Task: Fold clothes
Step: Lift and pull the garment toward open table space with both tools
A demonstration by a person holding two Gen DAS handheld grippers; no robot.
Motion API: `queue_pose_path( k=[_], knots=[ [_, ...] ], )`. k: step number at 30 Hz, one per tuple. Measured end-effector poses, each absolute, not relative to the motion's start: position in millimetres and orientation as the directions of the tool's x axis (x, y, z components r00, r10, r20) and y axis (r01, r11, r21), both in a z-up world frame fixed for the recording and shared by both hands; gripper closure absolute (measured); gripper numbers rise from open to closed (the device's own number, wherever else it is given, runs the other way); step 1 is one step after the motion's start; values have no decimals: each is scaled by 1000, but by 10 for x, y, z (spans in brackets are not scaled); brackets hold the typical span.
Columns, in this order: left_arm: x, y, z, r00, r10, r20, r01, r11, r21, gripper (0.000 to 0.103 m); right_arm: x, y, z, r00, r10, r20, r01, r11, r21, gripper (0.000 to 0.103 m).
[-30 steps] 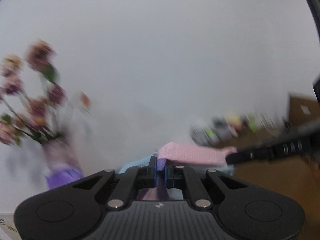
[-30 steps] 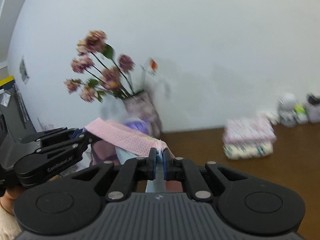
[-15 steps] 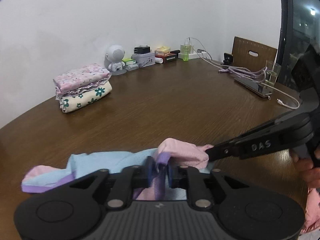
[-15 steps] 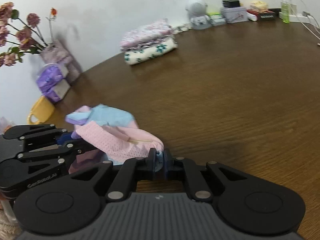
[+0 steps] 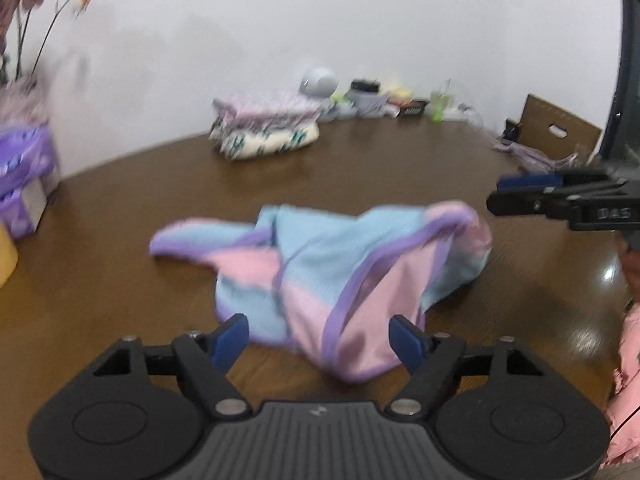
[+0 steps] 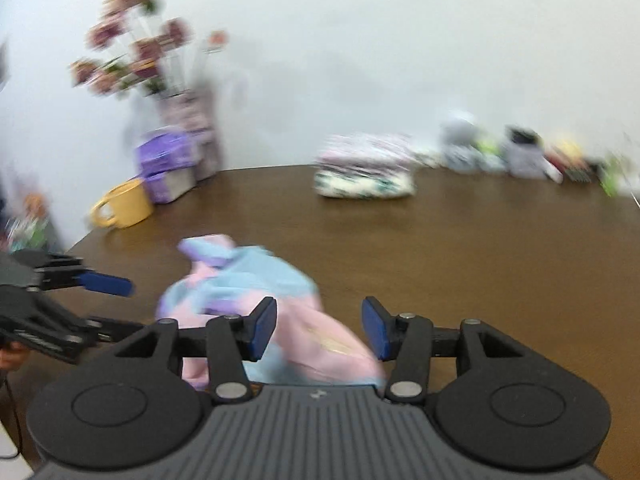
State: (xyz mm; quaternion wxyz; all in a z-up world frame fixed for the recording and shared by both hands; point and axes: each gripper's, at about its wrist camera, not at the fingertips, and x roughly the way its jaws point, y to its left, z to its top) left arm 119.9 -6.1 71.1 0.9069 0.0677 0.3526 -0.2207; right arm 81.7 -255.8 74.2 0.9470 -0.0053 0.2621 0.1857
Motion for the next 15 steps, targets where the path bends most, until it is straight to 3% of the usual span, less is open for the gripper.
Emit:
queue_pose_path(
  k=[6, 9, 10, 11, 15],
  knots=[
    [1243, -95, 557, 645, -358, -675, 438, 897, -56, 51, 882, -1806, 721, 771, 360, -526, -492, 861, -132, 55],
    [1277, -94, 513, 649, -358, -671, 429, 901, -66, 73, 887, -1551, 708, 770, 347, -535, -523, 823, -219, 55],
    [1284, -87, 504, 647, -363, -670, 431, 900, -71, 88, 886, -1504, 705, 776, 336, -534, -523, 816, -246, 55],
    [1292, -82, 501, 647, -366, -669, 432, 899, -75, 95, 886, -1464, 701, 781, 326, -533, -523, 808, -271, 55],
    [1232, -46, 577, 680, -370, -634, 436, 898, -56, 97, 906, -1407, 655, 798, 274, -537, -512, 778, -364, 55]
  ],
)
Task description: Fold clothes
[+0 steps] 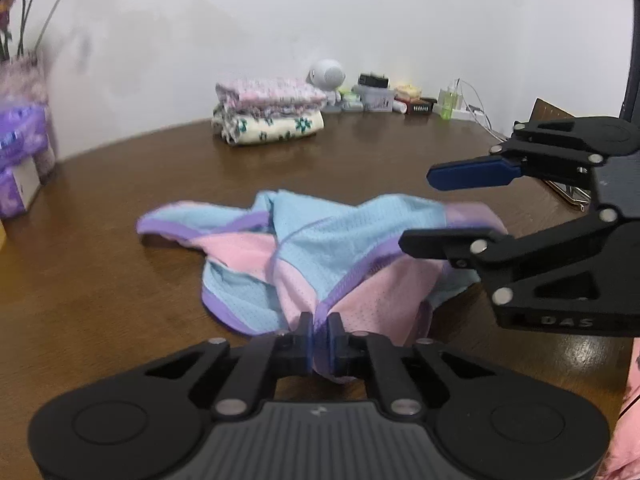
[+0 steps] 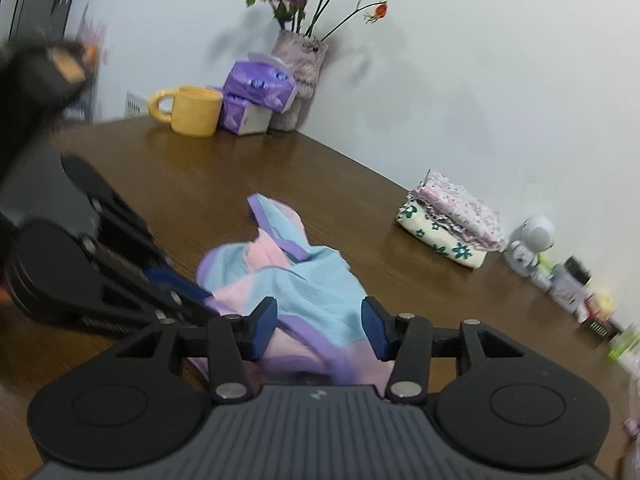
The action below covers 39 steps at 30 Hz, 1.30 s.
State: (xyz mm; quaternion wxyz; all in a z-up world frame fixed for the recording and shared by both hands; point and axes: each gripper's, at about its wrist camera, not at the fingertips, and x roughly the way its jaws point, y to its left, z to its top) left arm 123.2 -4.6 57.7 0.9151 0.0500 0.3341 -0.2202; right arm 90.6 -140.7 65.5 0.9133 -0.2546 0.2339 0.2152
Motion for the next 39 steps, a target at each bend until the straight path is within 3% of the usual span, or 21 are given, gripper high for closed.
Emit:
queue_pose_path(
  k=[7, 20, 21, 22, 23, 27, 30, 32, 37, 39],
  knots=[
    [1043, 121, 825, 732, -402, -550, 439, 896, -71, 97, 892, -1301, 531, 791, 254, -556, -538, 722, -436, 56],
    [785, 198, 964, 755, -426, -499, 462, 885, -55, 97, 744, -915, 325, 809, 245, -534, -560, 595, -576, 59],
    [770, 200, 966, 757, -423, -497, 463, 885, -49, 97, 762, -909, 324, 807, 236, -542, -560, 600, -572, 69],
    [759, 198, 959, 761, -415, -499, 459, 887, -38, 97, 780, -902, 323, 804, 227, -550, -559, 605, -567, 86],
    [754, 199, 946, 762, -406, -504, 454, 890, -31, 97, 796, -905, 333, 801, 222, -557, -558, 615, -557, 93],
    [801, 192, 851, 749, -392, -535, 444, 895, -34, 95, 805, -1020, 484, 811, 236, -536, -530, 686, -498, 95],
    [817, 150, 798, 750, -383, -539, 429, 902, -43, 88, 768, -1140, 664, 825, 268, -497, -504, 745, -436, 95],
    [823, 94, 779, 757, -382, -530, 427, 903, -42, 76, 741, -1225, 788, 832, 292, -472, -492, 781, -384, 95],
    [863, -98, 741, 758, -396, -517, 436, 899, -50, 75, 658, -1466, 1050, 839, 363, -405, -478, 847, -232, 95],
    [873, -189, 734, 773, -379, -509, 425, 905, -29, 79, 639, -1574, 1117, 845, 377, -378, -466, 867, -176, 95]
  ],
)
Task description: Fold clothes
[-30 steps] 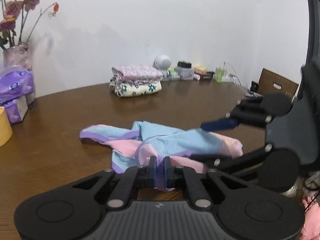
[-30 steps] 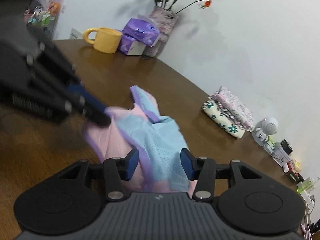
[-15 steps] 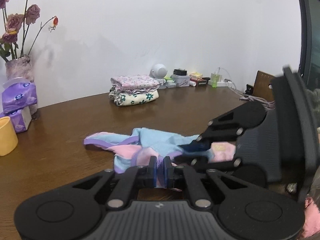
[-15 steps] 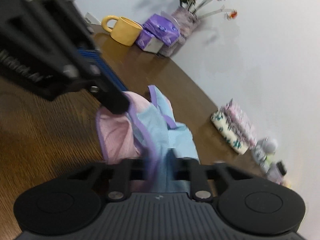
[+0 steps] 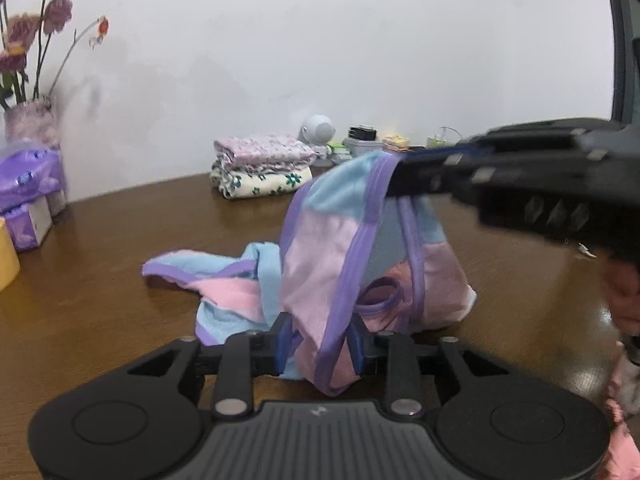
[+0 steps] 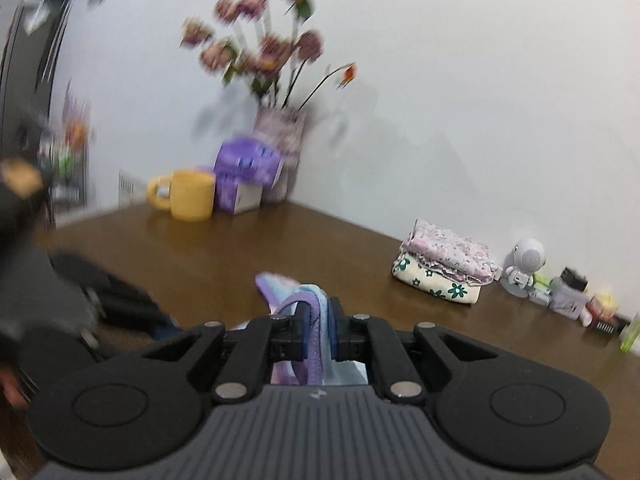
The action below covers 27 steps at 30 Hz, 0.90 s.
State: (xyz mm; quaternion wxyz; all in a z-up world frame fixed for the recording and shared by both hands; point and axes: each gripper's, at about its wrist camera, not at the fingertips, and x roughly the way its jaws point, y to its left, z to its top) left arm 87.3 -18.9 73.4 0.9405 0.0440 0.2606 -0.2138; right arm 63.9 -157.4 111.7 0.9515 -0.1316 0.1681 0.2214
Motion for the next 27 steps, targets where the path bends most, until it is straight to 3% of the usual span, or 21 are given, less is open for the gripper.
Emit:
queue_pose_path(
  k=[1, 2, 6, 11, 14, 18, 27],
  knots=[
    [872, -222, 736, 773, -382, -506, 429, 903, -26, 93, 630, -1637, 1149, 851, 379, -363, -455, 878, -150, 95],
    [871, -246, 740, 767, -395, -505, 439, 898, -34, 101, 623, -1713, 1169, 861, 370, -349, -436, 890, -131, 95],
    [778, -376, 774, 754, -445, -482, 495, 869, -28, 101, 613, -2028, 1143, 889, 304, -342, -348, 934, -75, 95],
    [706, -553, 729, 740, -464, -486, 536, 844, 9, 101, 571, -2324, 810, 870, 212, -446, -272, 959, -76, 94],
    [710, -644, 686, 723, -473, -503, 555, 831, 16, 101, 445, -2347, 579, 847, 194, -495, -287, 950, -119, 88],
    [672, -747, 674, 707, -487, -512, 578, 816, 22, 101, 241, -2205, 412, 874, 174, -453, -322, 907, -273, 60],
    [491, -777, 735, 692, -502, -518, 621, 781, 72, 101, 223, -1902, 280, 882, 207, -423, -403, 797, -449, 61]
  ],
)
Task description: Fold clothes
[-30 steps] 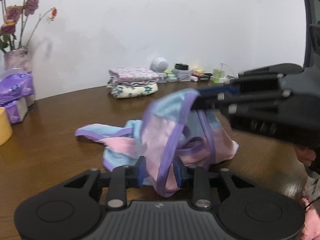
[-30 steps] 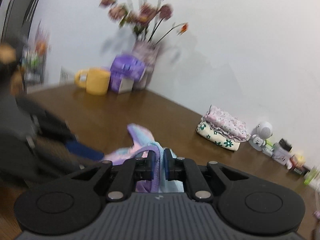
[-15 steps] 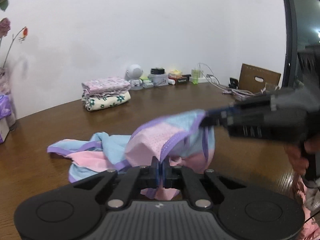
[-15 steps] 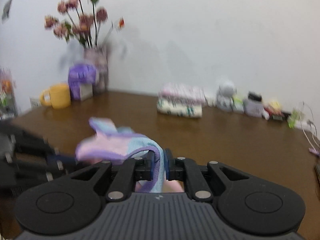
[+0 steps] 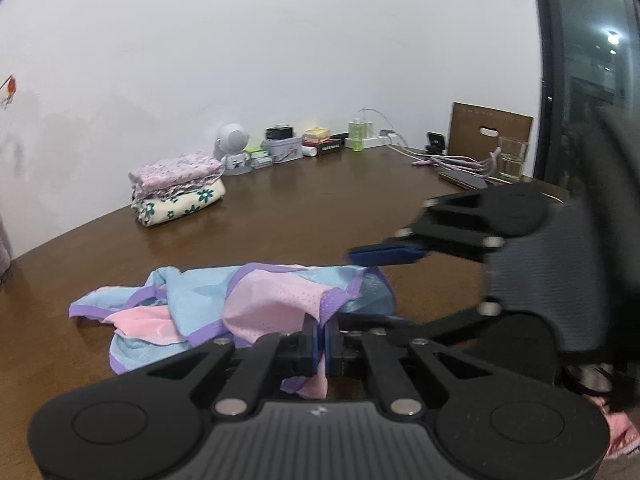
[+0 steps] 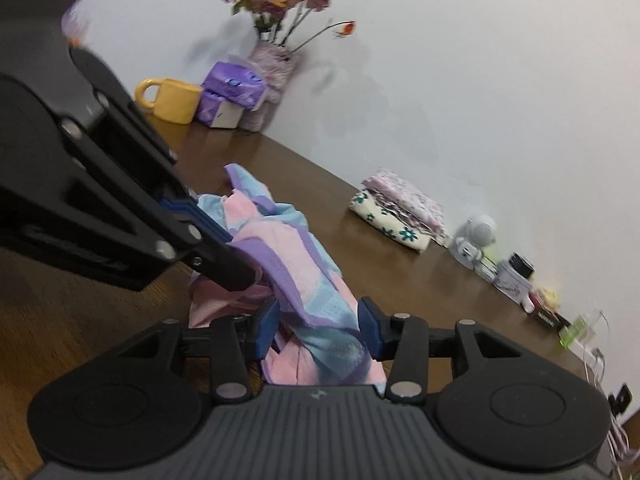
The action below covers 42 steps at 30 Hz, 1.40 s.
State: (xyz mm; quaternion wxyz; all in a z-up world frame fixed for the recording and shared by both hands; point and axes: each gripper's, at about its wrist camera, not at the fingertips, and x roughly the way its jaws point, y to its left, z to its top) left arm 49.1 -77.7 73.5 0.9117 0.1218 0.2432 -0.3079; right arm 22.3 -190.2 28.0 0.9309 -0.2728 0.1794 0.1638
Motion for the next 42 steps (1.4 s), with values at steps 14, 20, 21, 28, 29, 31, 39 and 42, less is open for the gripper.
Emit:
queue_pose_path(
  k=[14, 20, 21, 28, 29, 31, 39, 42],
  knots=[
    [421, -610, 601, 594, -523, -611, 667, 745, 9, 85, -42, -2730, 397, 896, 161, -414, -214, 973, -83, 99],
    [646, -562, 702, 679, -448, -582, 581, 812, 53, 78, -214, -2799, 267, 893, 145, -427, -191, 979, -68, 99],
    [705, -587, 711, 695, -422, -582, 569, 818, 86, 78, -238, -2780, 248, 893, 145, -427, -194, 978, -73, 99],
    [1108, -802, 594, 699, -330, -635, 580, 781, 232, 77, -342, -2764, 197, 896, 153, -417, -195, 979, -61, 99],
    [1155, -825, 554, 698, -315, -643, 578, 778, 246, 77, -344, -2775, 201, 897, 154, -414, -193, 980, -55, 99],
    [1223, -864, 492, 704, -297, -645, 574, 772, 271, 77, -340, -2804, 213, 901, 154, -406, -189, 981, -47, 99],
    [1305, -971, 632, 752, -320, -576, 566, 760, 318, 101, -341, -2902, 276, 909, 159, -386, -175, 985, -6, 99],
    [1310, -955, 827, 768, -356, -532, 558, 780, 284, 101, -354, -2950, 289, 913, 145, -382, -156, 988, 4, 99]
  ],
)
